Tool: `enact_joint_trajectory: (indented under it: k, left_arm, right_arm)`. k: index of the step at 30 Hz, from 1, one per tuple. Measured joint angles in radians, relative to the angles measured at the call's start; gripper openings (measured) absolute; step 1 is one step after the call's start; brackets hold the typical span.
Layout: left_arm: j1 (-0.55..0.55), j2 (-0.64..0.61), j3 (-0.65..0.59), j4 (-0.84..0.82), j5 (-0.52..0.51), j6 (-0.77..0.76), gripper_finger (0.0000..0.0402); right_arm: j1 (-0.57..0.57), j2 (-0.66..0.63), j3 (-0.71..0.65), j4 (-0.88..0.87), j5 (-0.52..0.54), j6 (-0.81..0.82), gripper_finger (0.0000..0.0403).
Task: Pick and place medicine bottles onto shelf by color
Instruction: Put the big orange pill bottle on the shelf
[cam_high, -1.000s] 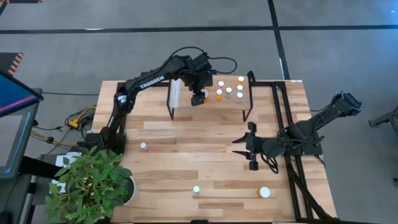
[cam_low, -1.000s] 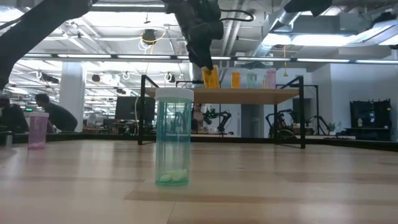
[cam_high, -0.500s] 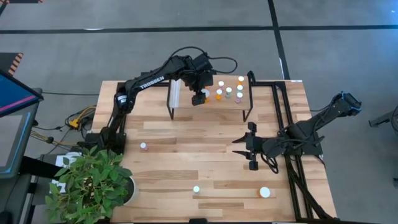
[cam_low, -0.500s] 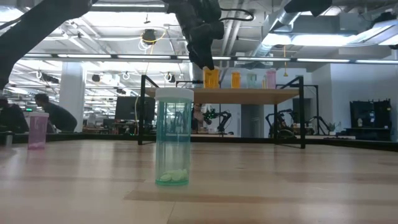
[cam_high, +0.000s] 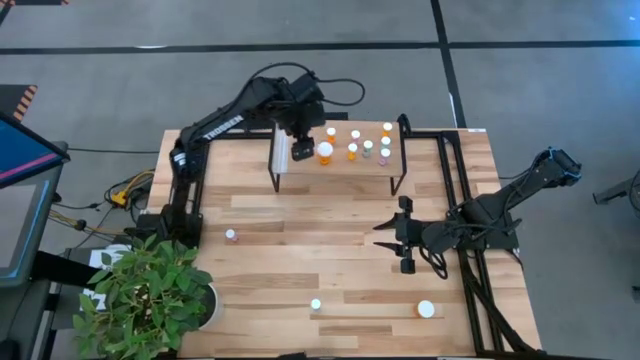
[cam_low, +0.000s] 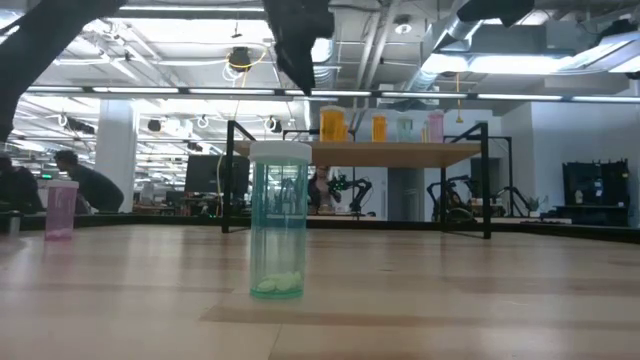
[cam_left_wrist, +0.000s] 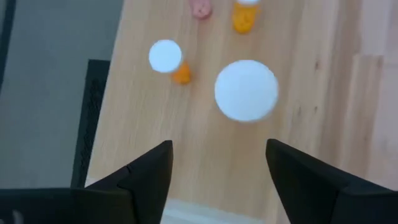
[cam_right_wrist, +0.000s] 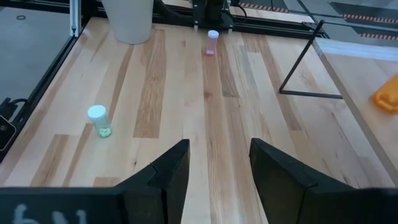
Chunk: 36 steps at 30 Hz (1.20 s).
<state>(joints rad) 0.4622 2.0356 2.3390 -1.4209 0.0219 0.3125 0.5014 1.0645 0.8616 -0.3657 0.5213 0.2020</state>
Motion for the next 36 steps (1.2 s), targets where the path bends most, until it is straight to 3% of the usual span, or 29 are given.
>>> enact_joint_trajectory:
  k: [9, 13, 16, 23, 26, 31, 36]
  left_arm:
    - [-0.029, -0.151, -0.002, -0.037, 0.034, -0.051, 0.0181]
    - [-0.061, -0.27, -0.102, 0.017, 0.018, -0.087, 0.0154]
    - [-0.079, -0.402, -0.291, 0.124, 0.019, -0.119, 0.0134]
    - [-0.106, -0.798, -0.998, 0.681, 0.103, -0.231, 0.0111]
    - [-0.145, -0.922, -1.236, 0.876, 0.158, -0.314, 0.011]
    - [-0.275, -1.038, -1.519, 1.173, 0.14, -0.404, 0.011]
    - [-0.416, -1.023, -1.685, 1.517, 0.047, -0.407, 0.011]
  right_arm:
    - [0.012, 0.0, 0.0, -0.001, 0.0, 0.007, 0.0189]
    - [0.028, 0.0, 0.0, -0.004, 0.0, 0.007, 0.0189]
    - [0.037, 0.0, 0.0, -0.005, 0.0, 0.008, 0.0189]
    - [0.032, 0.0, 0.0, 0.002, 0.0, 0.002, 0.0189]
    - [0.016, 0.0, 0.0, 0.015, -0.001, -0.022, 0.0189]
    - [-0.02, 0.0, 0.0, 0.018, 0.0, -0.042, 0.0189]
    - [-0.034, -0.007, 0.036, -0.009, 0.0, -0.044, 0.0189]
